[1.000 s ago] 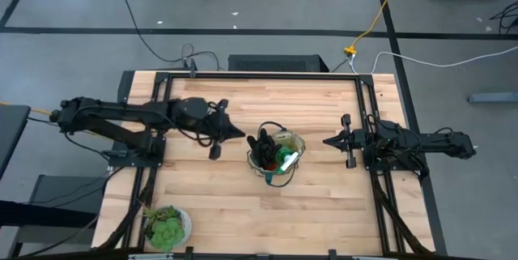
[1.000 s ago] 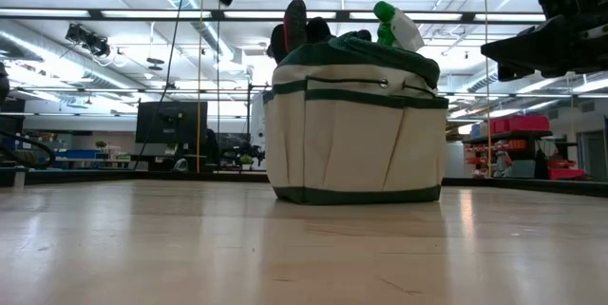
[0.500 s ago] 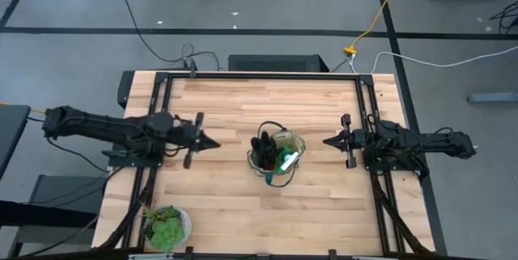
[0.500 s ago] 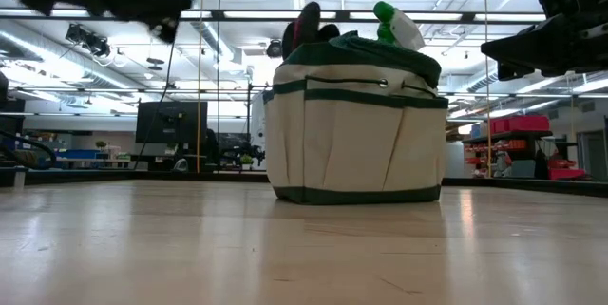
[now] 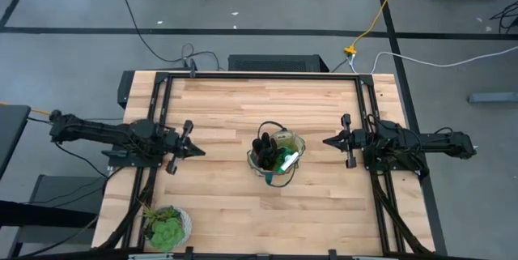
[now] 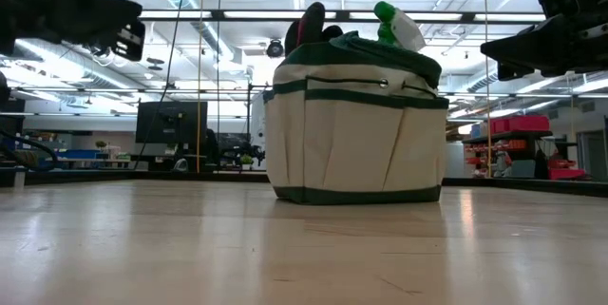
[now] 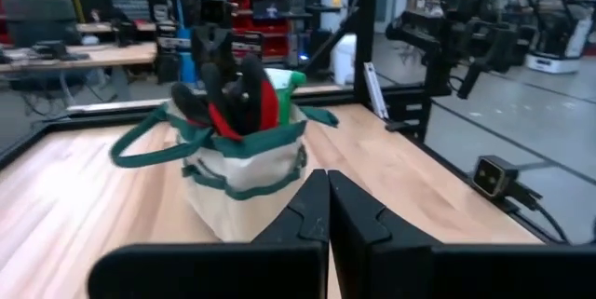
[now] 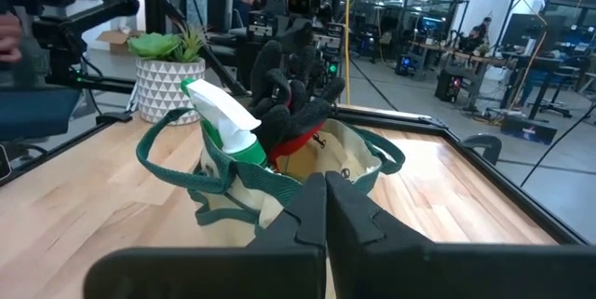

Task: Pick & Place Garden tools in Gardening bag
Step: Return to Home Position

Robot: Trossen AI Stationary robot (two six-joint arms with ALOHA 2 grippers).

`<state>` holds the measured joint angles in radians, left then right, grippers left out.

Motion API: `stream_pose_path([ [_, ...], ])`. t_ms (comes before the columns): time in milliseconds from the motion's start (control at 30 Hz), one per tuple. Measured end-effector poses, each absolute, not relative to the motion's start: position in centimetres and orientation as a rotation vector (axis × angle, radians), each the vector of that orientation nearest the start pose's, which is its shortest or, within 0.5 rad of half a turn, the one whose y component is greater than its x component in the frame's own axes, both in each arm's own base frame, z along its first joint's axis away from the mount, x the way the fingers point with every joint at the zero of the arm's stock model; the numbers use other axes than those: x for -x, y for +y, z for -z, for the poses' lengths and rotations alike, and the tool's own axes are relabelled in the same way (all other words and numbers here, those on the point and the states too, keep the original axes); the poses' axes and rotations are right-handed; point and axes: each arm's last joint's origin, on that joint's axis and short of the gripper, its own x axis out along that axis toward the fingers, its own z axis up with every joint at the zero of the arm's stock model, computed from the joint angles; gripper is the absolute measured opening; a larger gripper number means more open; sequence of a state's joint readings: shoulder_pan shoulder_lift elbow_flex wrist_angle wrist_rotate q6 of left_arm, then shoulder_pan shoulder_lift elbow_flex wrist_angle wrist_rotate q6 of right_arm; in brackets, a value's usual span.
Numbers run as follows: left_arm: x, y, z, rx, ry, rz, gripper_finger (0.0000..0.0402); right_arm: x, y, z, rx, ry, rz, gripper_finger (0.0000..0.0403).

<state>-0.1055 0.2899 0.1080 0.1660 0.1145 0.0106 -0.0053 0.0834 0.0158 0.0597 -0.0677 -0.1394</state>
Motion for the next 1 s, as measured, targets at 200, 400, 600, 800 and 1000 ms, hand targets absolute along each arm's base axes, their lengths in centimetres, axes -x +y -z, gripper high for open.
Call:
stream_pose_path([
  [200, -10.6, -1.4, -18.3, 0.012, -0.039, 0.193, 0.0001, -10.2, 0.1, -16.8, 0.139, 0.004, -0.063, 0.0002],
  [400, -10.2, -1.3, -17.4, 0.015, -0.071, 0.192, 0.0001, -10.2, 0.1, -16.8, 0.139, 0.003, -0.063, 0.0002],
  [600, -9.8, -1.3, -17.7, 0.016, -0.107, 0.188, 0.0001, -10.2, 0.1, -16.8, 0.139, 0.004, -0.063, 0.0002],
  [800, -9.6, -1.2, -17.2, 0.017, -0.064, 0.160, 0.0001, -10.2, 0.1, -16.8, 0.139, 0.004, -0.063, 0.0002],
  [1000, -9.6, -1.2, -17.0, 0.023, -0.044, 0.153, 0.0002, -10.2, 0.1, -16.8, 0.139, 0.004, -0.063, 0.0002],
])
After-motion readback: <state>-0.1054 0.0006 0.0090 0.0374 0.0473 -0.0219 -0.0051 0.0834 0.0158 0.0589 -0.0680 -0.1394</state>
